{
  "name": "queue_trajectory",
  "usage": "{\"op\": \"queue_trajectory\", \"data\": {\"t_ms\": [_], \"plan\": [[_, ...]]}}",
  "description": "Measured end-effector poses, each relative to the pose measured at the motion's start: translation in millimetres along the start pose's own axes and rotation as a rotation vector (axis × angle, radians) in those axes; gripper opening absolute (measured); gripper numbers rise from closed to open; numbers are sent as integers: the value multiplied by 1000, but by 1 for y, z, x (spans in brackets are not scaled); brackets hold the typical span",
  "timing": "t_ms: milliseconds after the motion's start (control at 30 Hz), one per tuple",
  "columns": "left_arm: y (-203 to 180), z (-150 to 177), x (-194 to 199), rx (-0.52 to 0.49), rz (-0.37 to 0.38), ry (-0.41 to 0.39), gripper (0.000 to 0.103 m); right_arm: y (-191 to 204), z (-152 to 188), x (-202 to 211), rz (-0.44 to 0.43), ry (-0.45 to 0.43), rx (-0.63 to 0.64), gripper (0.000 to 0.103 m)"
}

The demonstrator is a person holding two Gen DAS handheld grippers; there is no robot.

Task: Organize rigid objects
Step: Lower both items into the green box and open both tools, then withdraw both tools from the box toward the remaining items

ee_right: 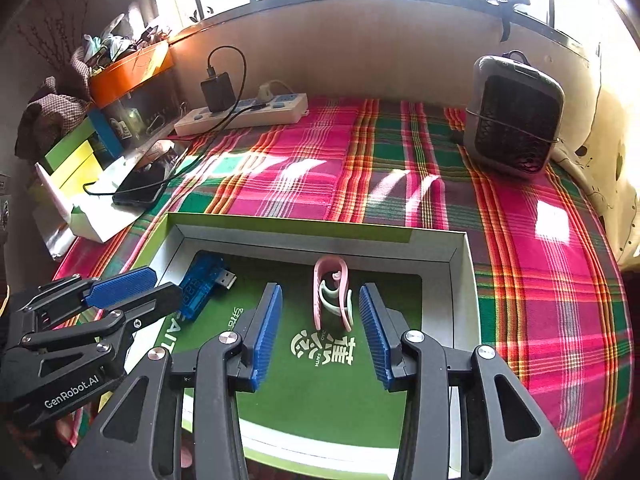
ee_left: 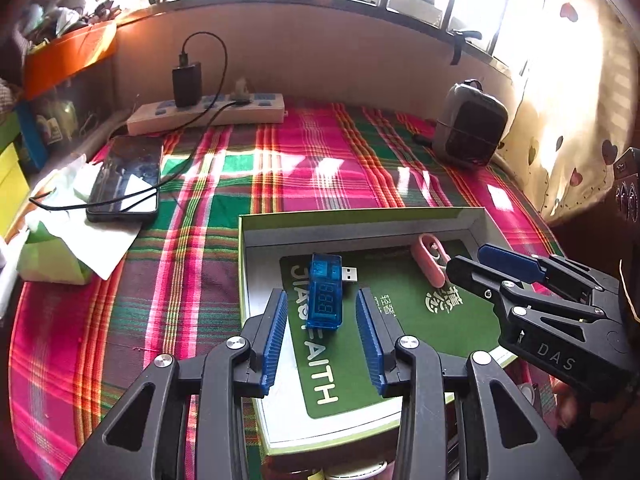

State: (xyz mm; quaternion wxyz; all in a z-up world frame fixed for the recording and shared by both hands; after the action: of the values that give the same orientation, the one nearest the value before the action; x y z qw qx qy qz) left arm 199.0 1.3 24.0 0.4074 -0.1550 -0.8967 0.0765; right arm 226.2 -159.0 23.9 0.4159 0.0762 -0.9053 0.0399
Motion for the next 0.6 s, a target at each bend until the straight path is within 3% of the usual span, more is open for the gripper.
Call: {"op": "queue_trajectory", "data": {"t_ms": [600], "plan": [[14,45,72,59,-4,-91,35,-32,52,60,36,-58,-59,49]]}}
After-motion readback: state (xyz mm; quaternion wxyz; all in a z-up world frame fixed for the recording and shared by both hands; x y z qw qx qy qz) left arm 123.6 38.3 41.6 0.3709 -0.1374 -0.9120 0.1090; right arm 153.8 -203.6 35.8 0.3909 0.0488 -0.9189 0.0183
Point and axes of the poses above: each gripper's, at about its wrist camera, not at the fingertips, and x roughly against the way its jaws point, y to its left, z to its underside, the point moved 2 cm from there along -x, roughly the way its jaws point, and after that the axes turned 10 degrees about z, right-handed, at the moved point
